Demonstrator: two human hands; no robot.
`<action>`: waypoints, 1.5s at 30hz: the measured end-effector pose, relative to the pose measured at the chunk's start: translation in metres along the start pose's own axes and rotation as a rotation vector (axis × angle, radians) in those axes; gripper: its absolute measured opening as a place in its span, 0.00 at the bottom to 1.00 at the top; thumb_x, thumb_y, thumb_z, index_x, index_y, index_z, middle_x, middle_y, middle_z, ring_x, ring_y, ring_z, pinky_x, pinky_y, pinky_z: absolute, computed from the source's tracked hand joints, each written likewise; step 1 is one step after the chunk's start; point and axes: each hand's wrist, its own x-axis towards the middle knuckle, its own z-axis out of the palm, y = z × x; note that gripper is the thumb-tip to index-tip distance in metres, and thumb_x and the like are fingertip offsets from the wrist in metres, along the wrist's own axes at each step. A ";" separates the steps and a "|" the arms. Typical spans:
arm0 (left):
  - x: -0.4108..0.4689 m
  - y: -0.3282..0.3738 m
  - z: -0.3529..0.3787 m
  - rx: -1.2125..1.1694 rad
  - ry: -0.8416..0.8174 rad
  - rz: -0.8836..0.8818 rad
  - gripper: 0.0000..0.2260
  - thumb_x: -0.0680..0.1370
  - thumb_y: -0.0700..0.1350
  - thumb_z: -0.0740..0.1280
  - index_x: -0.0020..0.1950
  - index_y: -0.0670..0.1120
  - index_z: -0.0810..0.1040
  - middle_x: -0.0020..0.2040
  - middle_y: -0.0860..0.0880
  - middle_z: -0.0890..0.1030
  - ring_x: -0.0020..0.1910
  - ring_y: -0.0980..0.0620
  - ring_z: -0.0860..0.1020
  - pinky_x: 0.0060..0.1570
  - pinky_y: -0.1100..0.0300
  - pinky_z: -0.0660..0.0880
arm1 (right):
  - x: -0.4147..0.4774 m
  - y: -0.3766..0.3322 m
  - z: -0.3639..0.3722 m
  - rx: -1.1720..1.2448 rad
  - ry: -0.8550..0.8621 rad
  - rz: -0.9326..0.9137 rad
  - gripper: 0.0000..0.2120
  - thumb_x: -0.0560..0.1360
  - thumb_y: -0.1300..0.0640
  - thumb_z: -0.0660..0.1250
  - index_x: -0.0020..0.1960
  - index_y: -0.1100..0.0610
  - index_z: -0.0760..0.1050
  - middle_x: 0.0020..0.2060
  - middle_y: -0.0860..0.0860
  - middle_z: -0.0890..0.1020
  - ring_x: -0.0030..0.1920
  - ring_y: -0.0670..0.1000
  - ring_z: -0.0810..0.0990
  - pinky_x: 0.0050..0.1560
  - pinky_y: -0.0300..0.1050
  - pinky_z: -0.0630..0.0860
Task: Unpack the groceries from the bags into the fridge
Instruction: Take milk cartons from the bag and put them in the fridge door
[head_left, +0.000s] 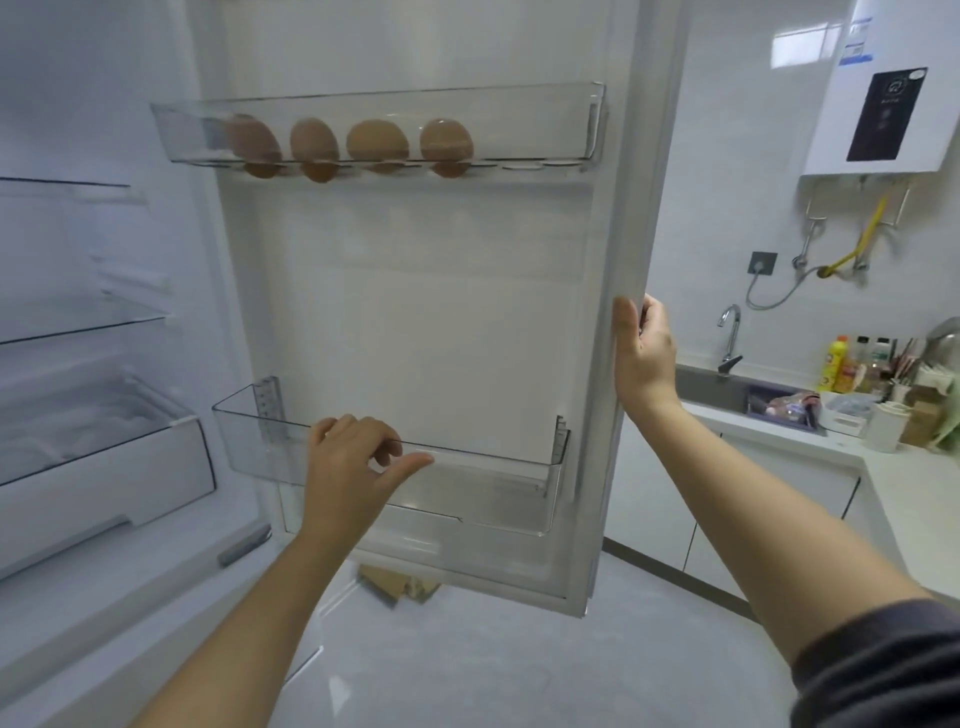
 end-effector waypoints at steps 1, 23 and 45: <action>0.001 0.001 0.002 0.006 0.005 -0.001 0.25 0.72 0.69 0.62 0.35 0.47 0.77 0.31 0.56 0.76 0.33 0.54 0.74 0.53 0.55 0.64 | 0.003 0.002 0.001 0.000 -0.007 0.003 0.30 0.69 0.27 0.54 0.54 0.52 0.69 0.33 0.41 0.72 0.30 0.34 0.70 0.32 0.28 0.66; 0.023 0.021 0.071 0.178 0.051 -0.099 0.21 0.72 0.67 0.64 0.35 0.50 0.74 0.31 0.56 0.74 0.34 0.53 0.72 0.52 0.59 0.59 | 0.104 0.074 0.034 0.082 -0.280 0.063 0.17 0.83 0.43 0.54 0.52 0.56 0.68 0.38 0.44 0.68 0.35 0.39 0.67 0.35 0.28 0.66; 0.028 0.022 0.076 0.229 0.026 -0.037 0.19 0.74 0.64 0.64 0.40 0.49 0.78 0.35 0.56 0.76 0.37 0.52 0.74 0.54 0.57 0.60 | -0.015 0.052 0.019 -0.168 -0.270 -0.224 0.27 0.80 0.53 0.60 0.77 0.53 0.58 0.78 0.51 0.57 0.78 0.49 0.50 0.75 0.44 0.46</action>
